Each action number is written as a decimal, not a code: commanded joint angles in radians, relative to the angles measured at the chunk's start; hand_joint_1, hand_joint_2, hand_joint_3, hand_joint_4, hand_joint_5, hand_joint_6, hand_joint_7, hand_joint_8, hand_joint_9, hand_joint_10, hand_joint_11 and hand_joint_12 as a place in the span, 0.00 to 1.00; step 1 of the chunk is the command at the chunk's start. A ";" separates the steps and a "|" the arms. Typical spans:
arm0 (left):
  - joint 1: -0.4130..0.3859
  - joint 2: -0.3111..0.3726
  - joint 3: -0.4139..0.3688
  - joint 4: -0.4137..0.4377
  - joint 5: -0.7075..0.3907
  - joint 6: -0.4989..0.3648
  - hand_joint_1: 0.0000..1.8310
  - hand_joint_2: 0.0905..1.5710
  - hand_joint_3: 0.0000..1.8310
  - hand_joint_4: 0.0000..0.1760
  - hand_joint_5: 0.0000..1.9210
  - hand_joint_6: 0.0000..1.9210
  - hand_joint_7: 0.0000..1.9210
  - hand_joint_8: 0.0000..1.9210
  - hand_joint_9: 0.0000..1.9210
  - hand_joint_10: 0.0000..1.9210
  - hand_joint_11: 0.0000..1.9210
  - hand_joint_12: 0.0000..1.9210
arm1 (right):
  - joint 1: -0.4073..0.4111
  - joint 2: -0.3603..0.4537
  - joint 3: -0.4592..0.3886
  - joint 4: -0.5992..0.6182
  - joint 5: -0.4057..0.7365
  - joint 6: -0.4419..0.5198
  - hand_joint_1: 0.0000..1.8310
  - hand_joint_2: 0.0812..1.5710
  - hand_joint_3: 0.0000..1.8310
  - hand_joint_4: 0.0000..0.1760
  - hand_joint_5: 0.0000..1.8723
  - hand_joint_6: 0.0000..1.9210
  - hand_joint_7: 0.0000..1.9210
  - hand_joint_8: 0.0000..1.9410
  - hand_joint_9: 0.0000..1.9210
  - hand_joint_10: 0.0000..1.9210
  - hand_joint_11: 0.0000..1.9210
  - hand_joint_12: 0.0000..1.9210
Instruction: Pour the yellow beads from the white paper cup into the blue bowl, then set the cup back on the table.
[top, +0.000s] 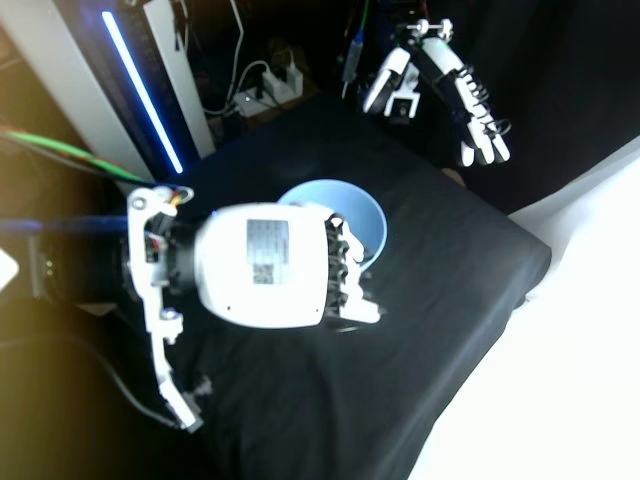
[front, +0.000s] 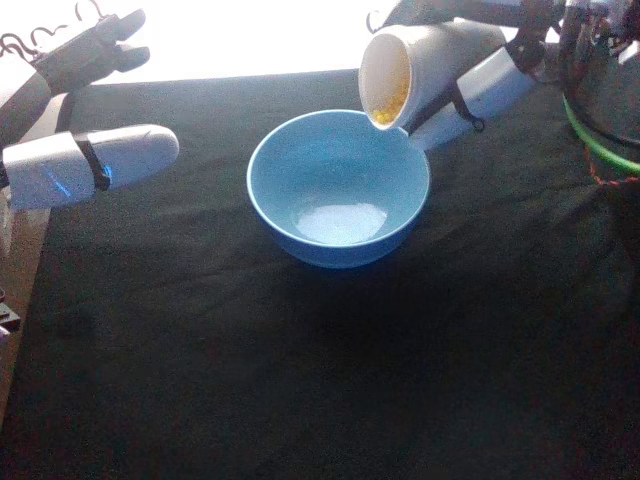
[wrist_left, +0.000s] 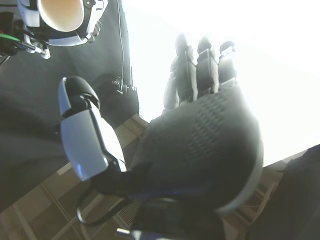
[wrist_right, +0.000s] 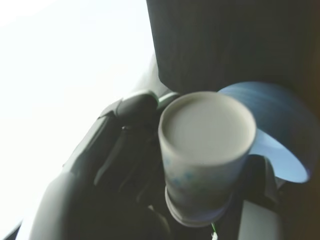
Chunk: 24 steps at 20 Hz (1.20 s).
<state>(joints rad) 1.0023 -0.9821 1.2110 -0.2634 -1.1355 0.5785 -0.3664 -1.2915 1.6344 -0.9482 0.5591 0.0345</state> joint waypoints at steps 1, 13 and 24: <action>-0.016 0.000 0.006 -0.006 -0.114 -0.010 0.27 0.57 0.00 0.00 0.08 0.00 0.21 0.00 0.10 0.00 0.02 0.01 | 0.025 0.000 -0.006 0.037 0.063 0.008 0.70 0.67 0.00 0.00 0.56 0.32 0.58 0.51 0.51 0.60 0.37 0.93; -0.022 0.000 0.005 0.000 -0.109 -0.010 0.27 0.55 0.00 0.07 0.09 0.00 0.20 0.00 0.09 0.00 0.01 0.01 | 0.057 0.000 -0.026 -0.040 0.035 0.008 0.63 0.70 0.00 0.00 0.52 0.51 0.75 0.03 0.62 0.56 0.51 0.90; -0.023 0.000 0.006 0.003 -0.106 -0.010 0.27 0.55 0.00 0.01 0.09 0.00 0.20 0.00 0.10 0.00 0.03 0.02 | 0.071 0.001 -0.042 -0.126 -0.005 0.008 0.62 0.70 0.00 0.00 0.53 0.50 0.79 0.01 0.64 0.61 0.57 0.91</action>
<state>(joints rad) 0.9916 -0.9821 1.2110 -0.2539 -1.1229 0.5789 -0.3119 -1.2907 1.5944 -1.1145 0.5121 0.0422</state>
